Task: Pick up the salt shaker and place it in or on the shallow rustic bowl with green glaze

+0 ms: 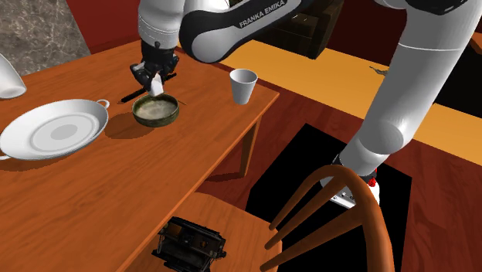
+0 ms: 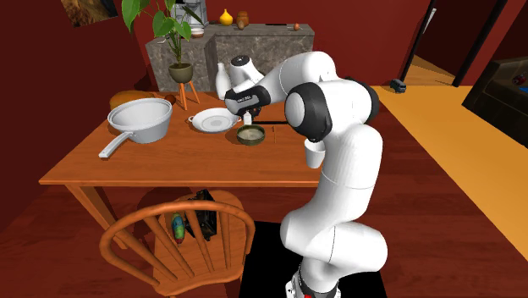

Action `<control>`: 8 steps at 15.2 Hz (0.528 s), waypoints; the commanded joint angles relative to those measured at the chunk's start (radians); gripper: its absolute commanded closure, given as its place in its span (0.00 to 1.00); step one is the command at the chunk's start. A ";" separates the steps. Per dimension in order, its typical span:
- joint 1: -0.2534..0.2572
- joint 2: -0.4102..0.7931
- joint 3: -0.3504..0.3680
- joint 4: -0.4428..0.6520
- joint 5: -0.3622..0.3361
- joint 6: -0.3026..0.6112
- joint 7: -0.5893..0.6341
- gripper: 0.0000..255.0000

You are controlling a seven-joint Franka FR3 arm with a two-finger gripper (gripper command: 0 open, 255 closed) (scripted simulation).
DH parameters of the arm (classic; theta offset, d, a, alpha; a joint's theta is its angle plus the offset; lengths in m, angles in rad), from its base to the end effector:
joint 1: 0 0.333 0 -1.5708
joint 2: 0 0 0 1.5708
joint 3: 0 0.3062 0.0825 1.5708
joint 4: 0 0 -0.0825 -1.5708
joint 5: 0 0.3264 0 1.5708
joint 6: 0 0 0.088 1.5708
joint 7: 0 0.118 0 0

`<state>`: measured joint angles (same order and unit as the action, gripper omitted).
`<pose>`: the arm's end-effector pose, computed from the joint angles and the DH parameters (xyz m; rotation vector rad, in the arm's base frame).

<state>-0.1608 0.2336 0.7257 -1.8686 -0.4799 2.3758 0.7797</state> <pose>0.5136 0.2825 0.4604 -3.0468 -0.0551 -0.6414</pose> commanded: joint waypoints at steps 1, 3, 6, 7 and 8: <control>0.016 0.080 -0.022 0.091 -0.042 -0.028 -0.011 1.00; 0.023 0.101 -0.032 0.105 -0.057 -0.025 -0.009 1.00; 0.030 0.116 -0.043 0.085 -0.080 0.005 0.012 1.00; 0.032 0.122 -0.047 0.079 -0.088 0.015 0.019 1.00; 0.035 0.127 -0.051 0.073 -0.097 0.024 0.026 1.00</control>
<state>-0.1303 0.3526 0.6791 -1.7929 -0.5665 2.3920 0.7980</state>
